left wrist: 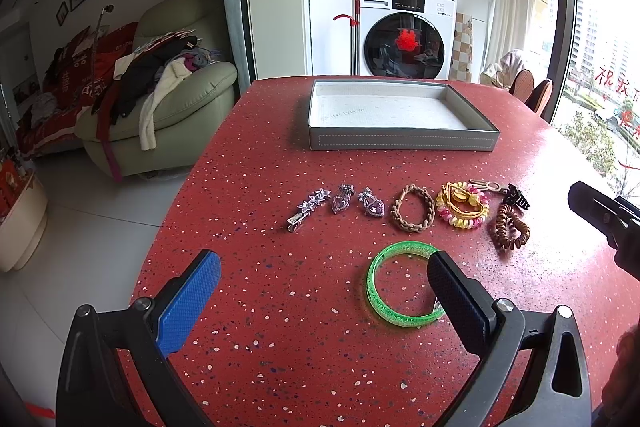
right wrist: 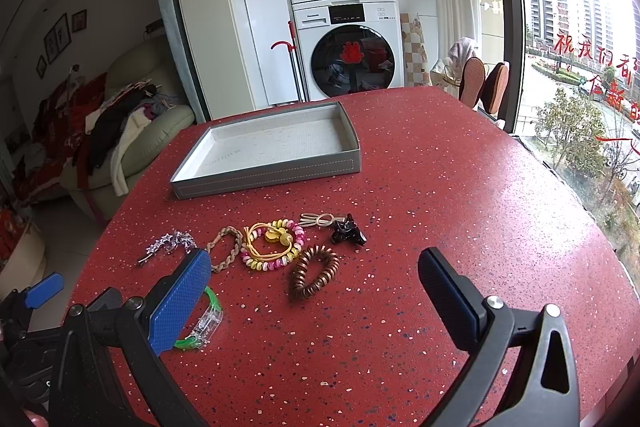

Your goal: Organize jewelry

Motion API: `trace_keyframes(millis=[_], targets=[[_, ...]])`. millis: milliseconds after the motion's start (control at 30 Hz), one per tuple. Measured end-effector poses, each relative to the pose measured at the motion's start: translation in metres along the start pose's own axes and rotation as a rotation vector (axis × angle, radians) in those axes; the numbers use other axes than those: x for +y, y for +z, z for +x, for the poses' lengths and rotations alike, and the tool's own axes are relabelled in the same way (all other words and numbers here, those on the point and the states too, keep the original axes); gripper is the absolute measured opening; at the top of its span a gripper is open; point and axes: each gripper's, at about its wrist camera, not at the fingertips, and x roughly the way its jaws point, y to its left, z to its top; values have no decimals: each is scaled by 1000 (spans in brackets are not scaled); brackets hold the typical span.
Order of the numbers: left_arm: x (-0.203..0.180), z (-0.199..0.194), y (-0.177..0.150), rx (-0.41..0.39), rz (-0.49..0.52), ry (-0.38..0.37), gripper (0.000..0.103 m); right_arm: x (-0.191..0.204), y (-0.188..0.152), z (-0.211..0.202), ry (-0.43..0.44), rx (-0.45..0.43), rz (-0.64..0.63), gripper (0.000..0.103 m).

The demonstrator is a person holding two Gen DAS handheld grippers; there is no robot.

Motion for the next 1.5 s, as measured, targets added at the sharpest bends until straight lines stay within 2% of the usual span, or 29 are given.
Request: trace_keyframes(millis=[433,667,867,1000,1100,1167,1233,1333,1400,1500], targets=[[5,8,1,44,-21,2,103,2,-8,6,-1,29,3,103],[5,33,1,146,7,-64,103,-7,-10,26,-7,139,20,103],[4,55,4,210,17,-113,103,-25,-3,56,-13,258,88,103],[-3,64,8,223,68,-135,103,-33,2,70,-12,304,129,103],[-10,70,10,233,90,-148,103,-32,2,82,-18,344,112,93],[-14,74,9,249,94,-155,103,-31,-2,88,-11,374,106,77],[-15,77,8,265,93,-160,103,-30,-7,92,1,398,112,69],[-16,82,5,285,92,-165,103,-26,-9,91,-6,398,83,64],[-18,85,3,300,96,-167,95,-22,-10,90,-13,398,59,63],[-21,83,2,288,118,-159,91,-16,-11,88,-20,394,14,58]])
